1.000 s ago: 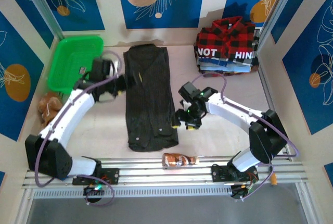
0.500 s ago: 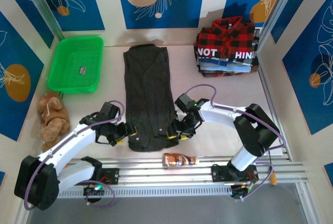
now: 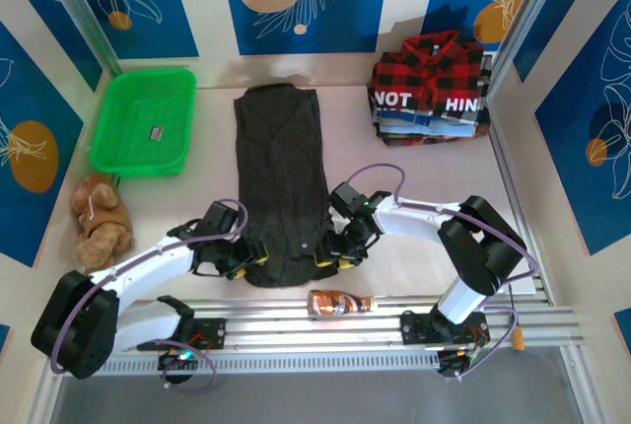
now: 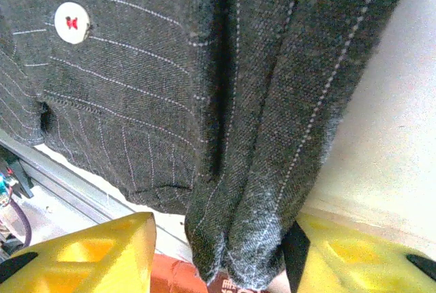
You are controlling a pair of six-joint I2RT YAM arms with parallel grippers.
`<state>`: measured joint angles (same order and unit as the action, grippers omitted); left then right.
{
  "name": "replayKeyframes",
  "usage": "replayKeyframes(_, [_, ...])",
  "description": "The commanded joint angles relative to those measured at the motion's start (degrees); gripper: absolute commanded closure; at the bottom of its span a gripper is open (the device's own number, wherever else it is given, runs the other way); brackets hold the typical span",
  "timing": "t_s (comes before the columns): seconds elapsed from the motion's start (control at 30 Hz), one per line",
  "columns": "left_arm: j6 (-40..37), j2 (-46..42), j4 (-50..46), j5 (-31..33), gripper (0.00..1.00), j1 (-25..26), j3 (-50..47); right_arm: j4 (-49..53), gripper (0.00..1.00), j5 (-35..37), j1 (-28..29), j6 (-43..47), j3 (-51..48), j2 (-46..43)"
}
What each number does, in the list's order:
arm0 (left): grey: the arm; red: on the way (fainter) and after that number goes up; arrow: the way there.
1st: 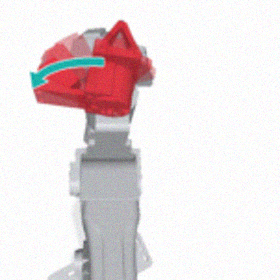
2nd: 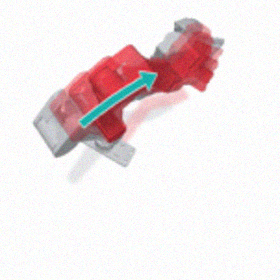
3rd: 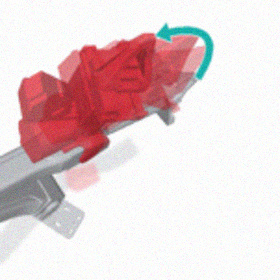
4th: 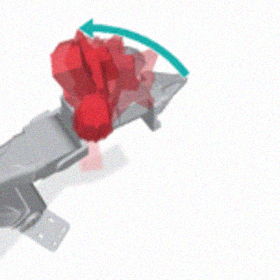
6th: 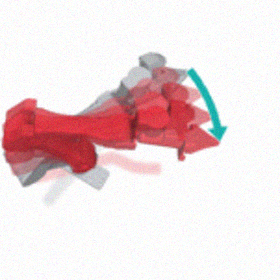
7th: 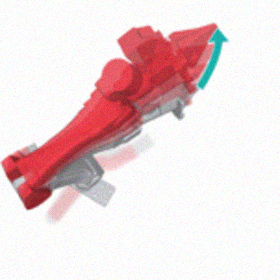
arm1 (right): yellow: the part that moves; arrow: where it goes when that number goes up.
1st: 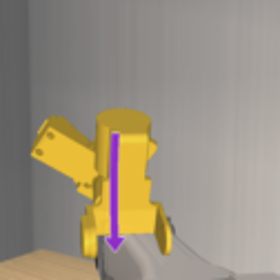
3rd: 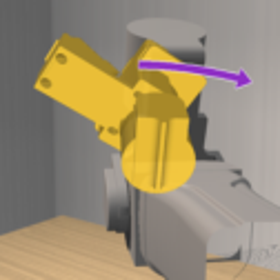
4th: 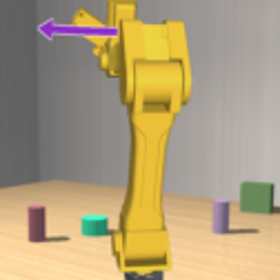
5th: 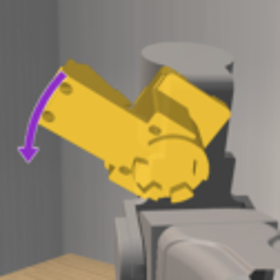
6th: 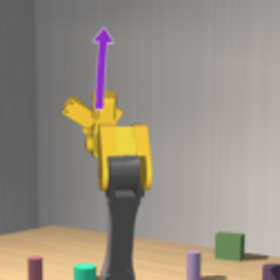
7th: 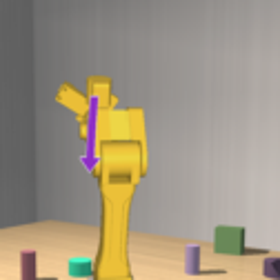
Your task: Fold and stack the long sleeve shirts
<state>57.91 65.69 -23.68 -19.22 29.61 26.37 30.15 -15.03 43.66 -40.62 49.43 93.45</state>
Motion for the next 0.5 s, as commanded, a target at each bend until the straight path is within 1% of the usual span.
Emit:
replayKeyframes(0.0, [1.9, 1.2, 2.7, -1.2, 0.45, 1.3, -1.2, -0.5, 0.48, -0.4, 0.5, -1.4, -0.8, 1.2])
replayKeyframes(0.1, [2.1, 1.8, 3.1, -1.0, 0.54, 1.6, -1.6, -0.4, 0.53, -0.2, 0.5, -1.5, -0.1, 2.3])
replayKeyframes(0.17, [2.1, 1.6, 2.7, -0.8, 0.57, 1.6, -1.6, -0.3, 0.58, 0.1, 0.5, -1.9, 0.1, 2.5])
replayKeyframes(0.2, [2.0, 1.4, 2.6, -0.7, 0.60, 1.6, -1.6, -0.2, 0.62, 0.2, 0.5, -2.0, 0.2, 2.5])
replayKeyframes(0.3, [1.7, 0.4, 1.3, -0.8, 0.76, 1.6, -1.8, 1.3, 0.84, -0.1, 0.5, -1.9, 1.1, 2.2])
replayKeyframes(0.37, [1.7, -1.6, -0.9, -0.6, 0.86, 1.6, -1.8, 3.8, 0.95, -0.7, 0.5, -1.1, 2.1, 1.6])
replayKeyframes(0.43, [1.9, -5.1, -3.8, 0.0, 0.89, 1.7, -1.9, 6.4, 1.00, -0.9, 0.8, -0.8, 2.9, 0.1])
replayKeyframes(0.47, [2.0, -6.9, -5.5, 0.6, 0.90, 1.7, -1.9, 7.4, 1.00, -1.0, 0.7, -0.8, 3.2, -1.1])
